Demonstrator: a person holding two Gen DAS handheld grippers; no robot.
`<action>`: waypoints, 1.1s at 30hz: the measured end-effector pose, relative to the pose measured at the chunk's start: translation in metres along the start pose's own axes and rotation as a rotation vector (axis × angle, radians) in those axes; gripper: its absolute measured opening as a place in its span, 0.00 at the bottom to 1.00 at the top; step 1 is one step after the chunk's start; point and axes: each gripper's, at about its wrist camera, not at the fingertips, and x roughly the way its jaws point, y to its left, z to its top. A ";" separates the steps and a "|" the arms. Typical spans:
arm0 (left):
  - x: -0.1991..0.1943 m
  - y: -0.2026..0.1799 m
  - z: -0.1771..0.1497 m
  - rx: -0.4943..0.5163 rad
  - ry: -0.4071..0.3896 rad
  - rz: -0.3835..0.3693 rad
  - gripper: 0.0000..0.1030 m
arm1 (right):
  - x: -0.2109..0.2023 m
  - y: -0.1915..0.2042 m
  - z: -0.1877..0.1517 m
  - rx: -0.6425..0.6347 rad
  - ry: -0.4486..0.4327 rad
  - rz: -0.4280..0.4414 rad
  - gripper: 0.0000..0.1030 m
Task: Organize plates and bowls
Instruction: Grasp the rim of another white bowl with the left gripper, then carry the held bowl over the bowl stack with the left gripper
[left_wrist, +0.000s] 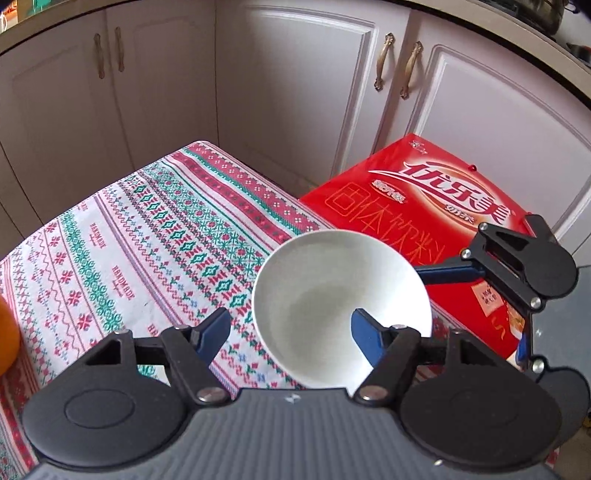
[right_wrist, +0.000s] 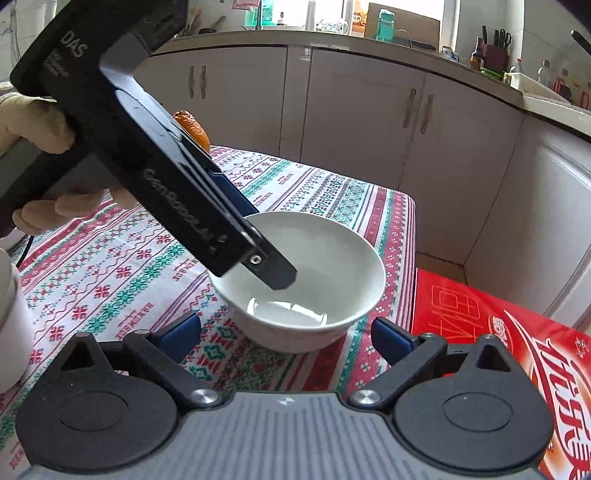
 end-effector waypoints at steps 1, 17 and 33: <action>0.002 0.000 0.001 0.000 -0.001 -0.005 0.68 | 0.001 -0.001 0.001 0.000 -0.002 0.001 0.95; 0.014 -0.004 0.011 0.010 0.011 -0.031 0.56 | 0.004 -0.009 0.001 0.019 -0.015 0.009 0.83; 0.004 -0.009 0.007 0.011 0.017 -0.035 0.55 | -0.007 -0.005 0.004 0.030 0.007 0.041 0.83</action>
